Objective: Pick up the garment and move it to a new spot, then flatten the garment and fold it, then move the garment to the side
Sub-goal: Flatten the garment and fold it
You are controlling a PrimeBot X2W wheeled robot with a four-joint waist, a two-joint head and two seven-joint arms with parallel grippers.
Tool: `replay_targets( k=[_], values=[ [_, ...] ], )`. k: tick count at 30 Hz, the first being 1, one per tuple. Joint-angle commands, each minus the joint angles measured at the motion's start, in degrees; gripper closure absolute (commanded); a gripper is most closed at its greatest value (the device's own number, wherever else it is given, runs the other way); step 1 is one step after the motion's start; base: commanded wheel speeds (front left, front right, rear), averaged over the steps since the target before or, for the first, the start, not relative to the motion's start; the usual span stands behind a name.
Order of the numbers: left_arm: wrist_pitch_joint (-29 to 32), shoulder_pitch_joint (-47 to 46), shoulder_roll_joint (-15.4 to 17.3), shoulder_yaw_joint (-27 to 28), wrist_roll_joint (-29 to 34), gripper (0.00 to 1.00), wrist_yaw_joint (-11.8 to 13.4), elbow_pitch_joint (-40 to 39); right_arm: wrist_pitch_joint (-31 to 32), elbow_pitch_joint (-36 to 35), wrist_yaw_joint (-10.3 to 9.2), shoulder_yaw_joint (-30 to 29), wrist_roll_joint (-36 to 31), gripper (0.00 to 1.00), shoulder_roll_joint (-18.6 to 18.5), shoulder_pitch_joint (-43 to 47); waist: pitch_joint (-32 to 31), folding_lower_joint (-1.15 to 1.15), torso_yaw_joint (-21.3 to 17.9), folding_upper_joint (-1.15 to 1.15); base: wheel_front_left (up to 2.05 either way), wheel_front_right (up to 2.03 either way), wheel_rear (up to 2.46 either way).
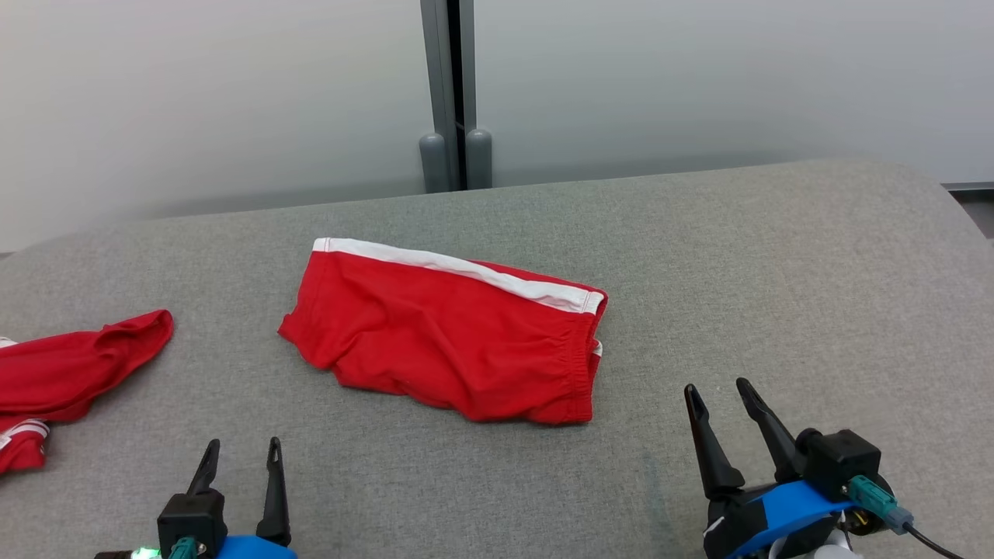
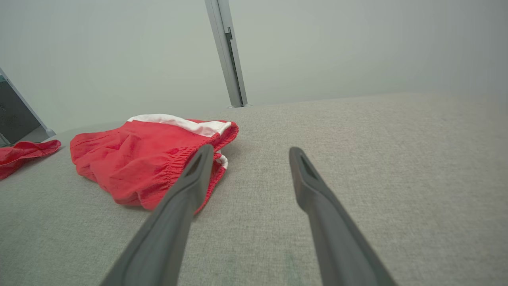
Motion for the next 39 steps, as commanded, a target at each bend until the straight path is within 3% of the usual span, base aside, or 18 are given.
replay_targets(
  k=[1,7,13,29,39],
  values=[
    [-0.16,-1.24,-0.25,0.24,0.85,0.00,-0.94,0.03,-0.21,-0.17,0.03,0.15,0.25,0.00,-0.17,-0.18,0.50,0.01,0.02,0.01,0.00,0.00,0.00],
    [-0.17,-6.90,0.68,2.41,1.50,0.00,-7.16,1.94,-0.21,-1.42,0.03,2.21,1.58,0.00,-0.18,-2.52,4.51,0.01,-2.02,0.01,0.00,0.00,0.00],
    [-0.17,-14.82,3.68,3.72,2.26,0.00,-9.58,6.57,-0.21,-2.50,0.03,3.29,2.67,0.00,-0.16,-4.04,9.18,0.01,-5.02,0.01,0.00,0.00,0.00],
    [-0.17,-31.15,10.28,2.09,-0.02,0.00,-11.78,22.23,-0.20,-4.72,0.03,4.96,4.77,0.00,-0.16,-6.32,18.06,0.01,-9.93,0.01,0.00,0.00,0.00],
    [3.06,-34.04,11.98,-8.89,-7.40,0.00,-11.73,29.05,-0.21,-5.01,0.03,5.44,5.75,0.00,-0.18,-6.90,20.04,0.01,-11.03,0.01,0.00,0.00,0.00]
  ],
)
